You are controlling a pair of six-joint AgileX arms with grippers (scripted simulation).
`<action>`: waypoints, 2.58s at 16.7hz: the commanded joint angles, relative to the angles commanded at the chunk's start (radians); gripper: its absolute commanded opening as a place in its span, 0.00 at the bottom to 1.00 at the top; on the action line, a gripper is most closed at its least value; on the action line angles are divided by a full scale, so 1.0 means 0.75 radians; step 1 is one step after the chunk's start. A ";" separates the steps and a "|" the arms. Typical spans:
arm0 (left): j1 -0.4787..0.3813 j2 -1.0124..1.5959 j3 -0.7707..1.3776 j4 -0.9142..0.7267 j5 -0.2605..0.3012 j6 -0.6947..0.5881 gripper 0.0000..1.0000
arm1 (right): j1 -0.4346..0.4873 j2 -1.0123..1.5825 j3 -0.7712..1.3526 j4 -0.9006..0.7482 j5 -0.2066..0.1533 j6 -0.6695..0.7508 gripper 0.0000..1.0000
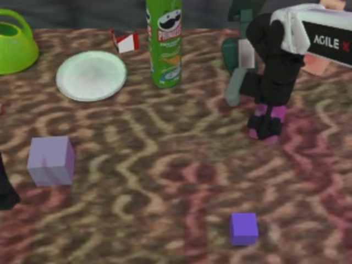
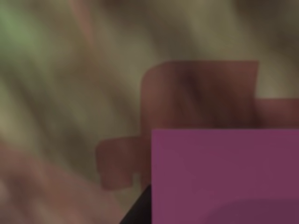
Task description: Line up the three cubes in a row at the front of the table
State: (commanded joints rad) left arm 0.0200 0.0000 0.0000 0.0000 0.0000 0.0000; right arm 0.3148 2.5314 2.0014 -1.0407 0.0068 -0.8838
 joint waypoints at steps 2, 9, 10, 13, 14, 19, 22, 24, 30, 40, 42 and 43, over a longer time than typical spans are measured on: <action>0.000 0.000 0.000 0.000 0.000 0.000 1.00 | 0.000 0.000 0.000 0.000 0.000 0.000 0.00; 0.000 0.000 0.000 0.000 0.000 0.000 1.00 | 0.000 -0.040 0.044 -0.073 -0.006 0.009 0.00; 0.000 0.000 0.000 0.000 0.000 0.000 1.00 | -0.001 -0.049 0.076 -0.118 -0.007 0.011 0.00; 0.000 0.000 0.000 0.000 0.000 0.000 1.00 | 0.007 -0.083 0.181 -0.273 -0.007 0.008 0.00; 0.000 0.000 0.000 0.000 0.000 0.000 1.00 | 0.009 -0.093 0.209 -0.306 -0.007 0.007 0.00; 0.000 0.000 0.000 0.000 0.000 0.000 1.00 | 0.004 -0.100 0.228 -0.326 -0.007 0.010 0.00; 0.000 0.000 0.000 0.000 0.000 0.000 1.00 | 0.052 -0.143 0.178 -0.305 -0.008 0.029 0.00; 0.000 0.000 0.000 0.000 0.000 0.000 1.00 | 0.143 -0.221 0.077 -0.268 -0.008 0.066 0.00; 0.000 0.000 0.000 0.000 0.000 0.000 1.00 | 0.559 -0.544 -0.451 -0.125 -0.014 0.223 0.00; 0.000 0.000 0.000 0.000 0.000 0.000 1.00 | 0.796 -0.737 -0.705 -0.031 -0.015 0.314 0.00; 0.000 0.000 0.000 0.000 0.000 0.000 1.00 | 0.794 -0.719 -0.741 0.019 -0.014 0.318 0.00; 0.000 0.000 0.000 0.000 0.000 0.000 1.00 | 0.793 -0.703 -0.769 0.066 -0.014 0.320 0.00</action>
State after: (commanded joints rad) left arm 0.0200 0.0000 0.0000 0.0000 0.0000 0.0000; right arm 0.9095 2.0039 1.4245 -0.9915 -0.0034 -0.6439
